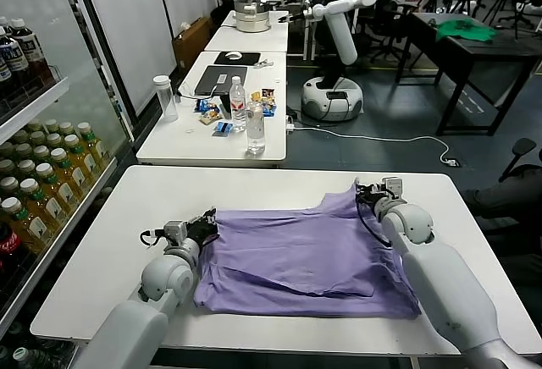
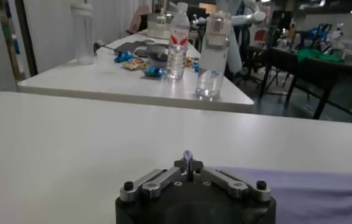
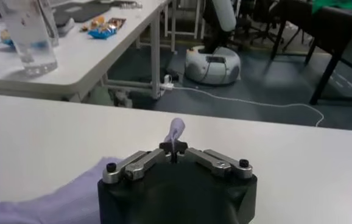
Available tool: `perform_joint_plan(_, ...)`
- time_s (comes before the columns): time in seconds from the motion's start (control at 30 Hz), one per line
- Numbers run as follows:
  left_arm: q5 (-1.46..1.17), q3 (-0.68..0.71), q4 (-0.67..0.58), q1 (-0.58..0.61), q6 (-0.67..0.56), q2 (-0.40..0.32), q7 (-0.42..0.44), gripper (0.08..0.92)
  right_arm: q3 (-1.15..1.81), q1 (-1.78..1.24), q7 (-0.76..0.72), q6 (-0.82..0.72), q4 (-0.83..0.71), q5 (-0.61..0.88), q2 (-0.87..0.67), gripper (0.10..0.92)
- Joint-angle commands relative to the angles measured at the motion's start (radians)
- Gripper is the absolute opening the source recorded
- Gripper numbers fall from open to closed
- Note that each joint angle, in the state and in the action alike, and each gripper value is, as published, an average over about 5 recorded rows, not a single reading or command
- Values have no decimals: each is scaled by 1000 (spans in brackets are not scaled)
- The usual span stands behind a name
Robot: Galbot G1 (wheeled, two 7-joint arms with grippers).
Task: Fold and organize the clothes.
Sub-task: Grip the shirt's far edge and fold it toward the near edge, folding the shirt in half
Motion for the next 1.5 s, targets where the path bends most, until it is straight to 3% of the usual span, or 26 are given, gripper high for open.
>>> perform_joint_plan(0.03, -19, -25, -234, 155, 3, 34, 2, 89, 149, -266, 13, 2, 334, 18, -86, 112)
perform_joint_plan(0.3, -23, -50, -320, 240, 29, 72, -1, 89, 322, -528, 23, 3, 524, 19, -109, 112)
perform_joint_plan(0.6, -17, -71, -370, 311, 59, 103, -1, 89, 408, -688, 29, 2, 623, -3, -85, 112)
perform_joint_plan(0.8, 1, -73, -365, 334, 74, 100, 1, 89, 428, -736, 23, 3, 621, -31, -52, 112)
perform_joint_plan(1.07, 59, -51, -296, 304, 91, 80, 18, 92, 352, -654, 24, 3, 495, -109, -7, 113)
perform_joint_plan(1.17, 93, -48, -292, 301, 73, 72, 18, 129, 321, -637, 22, 3, 468, -160, 15, 150)
perform_joint_plan(1.3, 134, -60, -321, 318, 46, 66, -1, 234, 321, -662, 20, 5, 507, -197, 25, 263)
perform_joint_plan(1.5, 225, -87, -453, 401, 22, 32, -76, 407, 371, -733, 19, 12, 592, -214, 11, 436)
